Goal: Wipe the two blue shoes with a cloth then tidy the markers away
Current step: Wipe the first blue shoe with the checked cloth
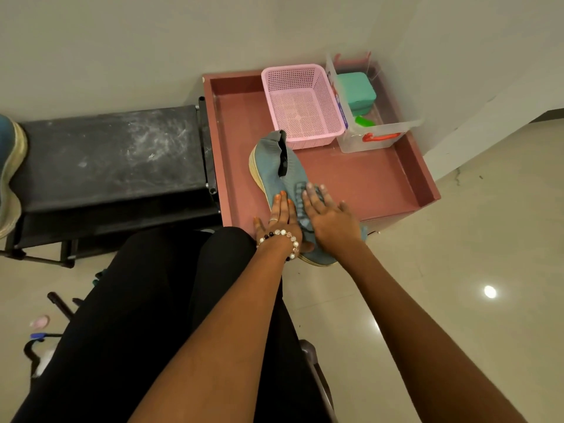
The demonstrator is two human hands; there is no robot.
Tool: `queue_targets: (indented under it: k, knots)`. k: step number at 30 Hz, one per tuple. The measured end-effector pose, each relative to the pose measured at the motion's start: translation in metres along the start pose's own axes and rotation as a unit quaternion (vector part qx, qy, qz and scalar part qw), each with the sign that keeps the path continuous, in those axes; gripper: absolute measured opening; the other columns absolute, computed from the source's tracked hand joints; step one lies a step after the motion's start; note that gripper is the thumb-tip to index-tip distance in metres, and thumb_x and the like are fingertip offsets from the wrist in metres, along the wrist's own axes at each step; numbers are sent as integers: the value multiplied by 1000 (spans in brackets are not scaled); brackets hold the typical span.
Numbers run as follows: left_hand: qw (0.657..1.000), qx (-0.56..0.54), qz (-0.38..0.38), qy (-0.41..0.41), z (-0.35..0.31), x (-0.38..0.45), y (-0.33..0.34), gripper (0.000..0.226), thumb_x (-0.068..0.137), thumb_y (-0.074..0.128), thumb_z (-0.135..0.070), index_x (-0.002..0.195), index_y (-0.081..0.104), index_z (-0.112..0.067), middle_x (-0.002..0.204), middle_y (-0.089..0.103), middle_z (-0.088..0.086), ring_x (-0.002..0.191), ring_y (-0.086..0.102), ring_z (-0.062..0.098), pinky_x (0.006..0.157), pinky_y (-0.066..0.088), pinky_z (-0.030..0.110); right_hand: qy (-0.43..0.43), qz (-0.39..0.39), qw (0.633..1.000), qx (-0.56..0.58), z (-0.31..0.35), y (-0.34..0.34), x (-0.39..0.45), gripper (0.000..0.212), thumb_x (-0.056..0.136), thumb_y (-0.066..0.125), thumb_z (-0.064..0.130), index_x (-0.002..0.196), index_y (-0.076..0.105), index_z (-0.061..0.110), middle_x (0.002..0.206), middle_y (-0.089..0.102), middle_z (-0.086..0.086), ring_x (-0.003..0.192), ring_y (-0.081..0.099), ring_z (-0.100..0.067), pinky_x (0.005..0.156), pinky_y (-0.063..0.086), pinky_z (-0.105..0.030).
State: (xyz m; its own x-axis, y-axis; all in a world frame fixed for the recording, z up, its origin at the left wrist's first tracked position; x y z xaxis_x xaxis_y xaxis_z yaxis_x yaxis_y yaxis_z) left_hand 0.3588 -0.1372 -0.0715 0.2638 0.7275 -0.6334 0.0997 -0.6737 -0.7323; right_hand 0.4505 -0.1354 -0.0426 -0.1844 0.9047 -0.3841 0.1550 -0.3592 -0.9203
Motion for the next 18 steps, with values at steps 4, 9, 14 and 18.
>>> queue_targets:
  k: [4,9,14,18]
  knots:
    - [1000,11,-8,9,1,0,2,113,84,52,-63,147,-23,-7,152,-36,5,141,-30,19,113,3,62,-23,20,999,31,-9,23,-53,75,92,48,17,152,2,19,159,-7,4,145,-10,-19,116,18,-43]
    - [999,34,-40,-7,-2,-7,-5,107,85,52,-62,150,-13,-7,157,-24,5,145,-19,19,113,2,61,-22,37,976,215,-20,19,-89,73,77,51,-7,143,39,20,155,23,2,138,30,-24,104,37,-31]
    - [947,124,-293,50,-21,-36,-52,25,91,56,-18,112,65,-9,110,67,8,112,58,26,113,25,51,233,-116,796,546,-89,5,-105,31,69,38,-14,82,63,-2,79,64,-16,75,60,-31,64,47,-35]
    - [887,192,-352,228,-46,-40,-48,37,85,63,-11,122,63,-3,132,57,16,129,48,30,110,32,46,322,-186,708,600,-111,0,-104,23,64,36,-5,77,55,-5,73,57,-20,69,53,-26,58,45,-37]
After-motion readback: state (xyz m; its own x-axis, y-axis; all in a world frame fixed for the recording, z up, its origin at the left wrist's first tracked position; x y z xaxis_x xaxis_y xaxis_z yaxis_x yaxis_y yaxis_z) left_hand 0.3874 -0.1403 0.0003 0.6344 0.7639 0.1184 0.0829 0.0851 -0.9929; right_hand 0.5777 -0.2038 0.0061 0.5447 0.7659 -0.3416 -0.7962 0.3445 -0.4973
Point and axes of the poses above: each hand's wrist, its own x-axis towards the middle knuckle, its own y-axis out of the palm, z = x × y, the point moved 7 cm from there along x, towards the middle knuckle
